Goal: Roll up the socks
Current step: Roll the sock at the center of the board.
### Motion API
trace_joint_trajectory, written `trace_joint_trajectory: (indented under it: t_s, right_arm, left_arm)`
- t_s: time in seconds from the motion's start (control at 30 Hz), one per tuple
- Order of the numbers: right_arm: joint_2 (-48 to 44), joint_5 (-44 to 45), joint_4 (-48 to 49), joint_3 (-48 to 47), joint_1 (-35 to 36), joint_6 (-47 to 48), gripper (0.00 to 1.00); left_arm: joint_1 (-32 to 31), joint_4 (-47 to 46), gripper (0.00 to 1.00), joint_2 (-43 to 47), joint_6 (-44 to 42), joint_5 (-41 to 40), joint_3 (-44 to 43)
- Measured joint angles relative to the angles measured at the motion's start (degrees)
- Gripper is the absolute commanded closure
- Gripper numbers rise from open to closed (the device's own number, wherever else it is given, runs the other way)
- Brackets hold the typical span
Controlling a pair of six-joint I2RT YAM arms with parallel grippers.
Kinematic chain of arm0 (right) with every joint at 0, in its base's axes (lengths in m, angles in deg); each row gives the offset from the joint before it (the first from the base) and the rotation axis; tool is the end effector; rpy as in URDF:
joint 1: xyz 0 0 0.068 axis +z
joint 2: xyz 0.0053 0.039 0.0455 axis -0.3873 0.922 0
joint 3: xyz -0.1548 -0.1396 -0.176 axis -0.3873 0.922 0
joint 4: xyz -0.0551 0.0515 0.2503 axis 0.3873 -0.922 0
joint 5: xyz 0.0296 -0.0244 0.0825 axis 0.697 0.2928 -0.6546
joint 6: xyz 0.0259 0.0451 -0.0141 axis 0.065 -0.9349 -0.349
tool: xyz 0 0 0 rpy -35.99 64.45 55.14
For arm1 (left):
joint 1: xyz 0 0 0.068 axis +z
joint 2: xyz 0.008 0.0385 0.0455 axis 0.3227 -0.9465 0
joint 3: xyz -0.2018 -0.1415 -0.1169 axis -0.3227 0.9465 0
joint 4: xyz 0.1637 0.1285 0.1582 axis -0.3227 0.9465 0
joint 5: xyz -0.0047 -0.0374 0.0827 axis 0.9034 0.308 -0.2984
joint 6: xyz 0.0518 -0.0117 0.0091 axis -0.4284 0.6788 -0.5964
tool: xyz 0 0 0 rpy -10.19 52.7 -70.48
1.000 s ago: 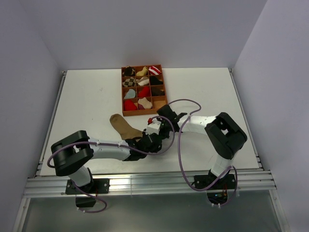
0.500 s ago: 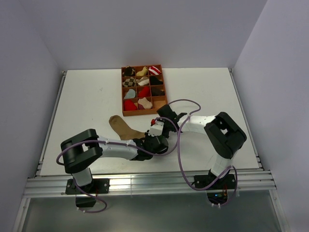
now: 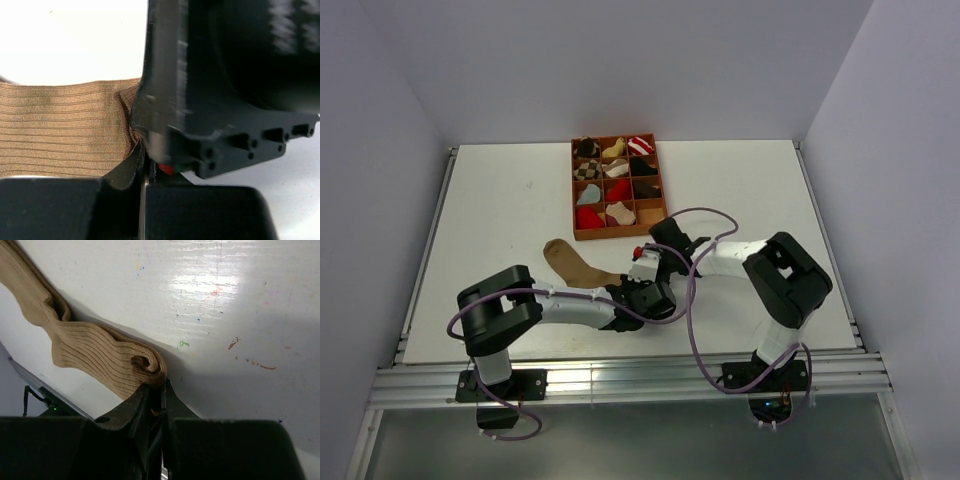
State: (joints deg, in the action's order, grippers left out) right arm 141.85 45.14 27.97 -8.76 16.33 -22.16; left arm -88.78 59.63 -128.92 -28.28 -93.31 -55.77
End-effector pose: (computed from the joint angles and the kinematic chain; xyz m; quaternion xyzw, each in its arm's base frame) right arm 0.2495 0.2166 0.1355 0.0635 0.9443 0.3075 0.0988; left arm 0.1375 -0.3076 0.1418 0.0845 0.9029 -0.0262 0.4207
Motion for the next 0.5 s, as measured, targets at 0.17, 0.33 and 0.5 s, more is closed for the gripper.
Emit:
trace_joint_trajectory:
  t_s: [0.17,0.33,0.5]
  right_arm:
    - [-2.71,-1.49,9.35,6.29,-0.55,-1.01,0.86]
    - [-6.12,-3.13,15.43,11.21,-0.55,-2.34,0.63]
    - [-11.93,-3.65,22.36,14.47,-1.16,-3.52,0.51]
  left_arm:
    - [0.28,-1.2,1.0,1.29,0.15,1.44,1.27]
    - [3.69,-6.34,0.99,7.89,0.33,10.88,7.85]
    - [10.47,-12.44,1.0,14.14,1.46,22.86,15.1]
